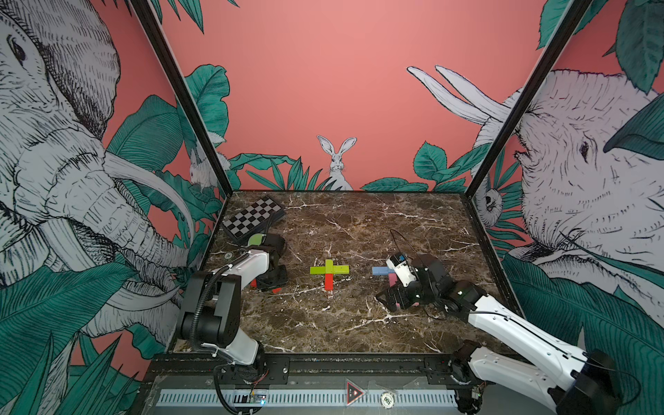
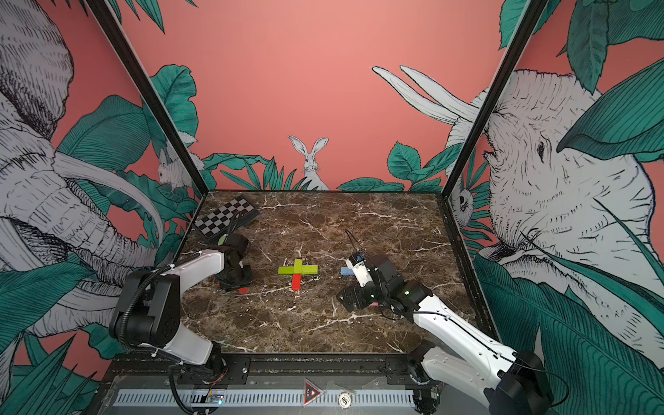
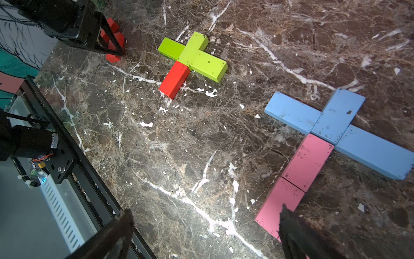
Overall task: Assemble the letter t with building blocks
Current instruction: Pick up the building block from the center of the board.
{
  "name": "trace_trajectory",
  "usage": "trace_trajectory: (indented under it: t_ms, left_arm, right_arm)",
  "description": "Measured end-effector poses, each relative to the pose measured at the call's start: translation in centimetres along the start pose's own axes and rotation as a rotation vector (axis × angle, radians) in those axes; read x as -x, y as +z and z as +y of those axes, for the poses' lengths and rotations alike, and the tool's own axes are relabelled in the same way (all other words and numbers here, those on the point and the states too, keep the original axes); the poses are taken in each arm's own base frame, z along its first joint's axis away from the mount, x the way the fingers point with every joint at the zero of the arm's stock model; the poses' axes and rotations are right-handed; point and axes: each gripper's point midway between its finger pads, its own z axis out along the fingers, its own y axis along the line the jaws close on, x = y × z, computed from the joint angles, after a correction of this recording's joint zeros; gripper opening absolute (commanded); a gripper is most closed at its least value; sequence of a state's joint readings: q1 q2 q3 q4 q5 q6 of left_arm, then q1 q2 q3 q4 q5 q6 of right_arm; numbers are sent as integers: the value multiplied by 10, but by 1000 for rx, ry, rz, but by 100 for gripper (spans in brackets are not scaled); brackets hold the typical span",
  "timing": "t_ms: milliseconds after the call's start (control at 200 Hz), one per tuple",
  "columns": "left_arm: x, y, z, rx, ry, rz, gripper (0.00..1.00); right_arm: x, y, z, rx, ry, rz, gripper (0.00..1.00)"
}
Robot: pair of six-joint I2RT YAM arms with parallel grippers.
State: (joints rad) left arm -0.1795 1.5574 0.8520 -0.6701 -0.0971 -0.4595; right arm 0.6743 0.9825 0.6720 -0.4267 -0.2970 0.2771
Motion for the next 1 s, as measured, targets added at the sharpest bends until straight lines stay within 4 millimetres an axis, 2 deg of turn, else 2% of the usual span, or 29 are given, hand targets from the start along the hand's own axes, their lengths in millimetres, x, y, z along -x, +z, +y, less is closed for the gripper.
trace_trajectory:
  t_ms: [350, 470, 770, 1000]
  left_arm:
    - [0, 0, -1, -6, 24, -1, 25]
    - [1, -2, -5, -31, 35, -6, 24]
    - [-1, -35, -22, -137, 71, -100, 23]
    - [-25, -47, -44, -160, 151, -89, 24]
  right_arm:
    - [-2, 4, 0, 4, 8, 15, 98]
    - [-2, 4, 0, 4, 8, 17, 98]
    - [-3, 5, 0, 7, 10, 23, 98]
    - [-4, 7, -1, 6, 13, 30, 98]
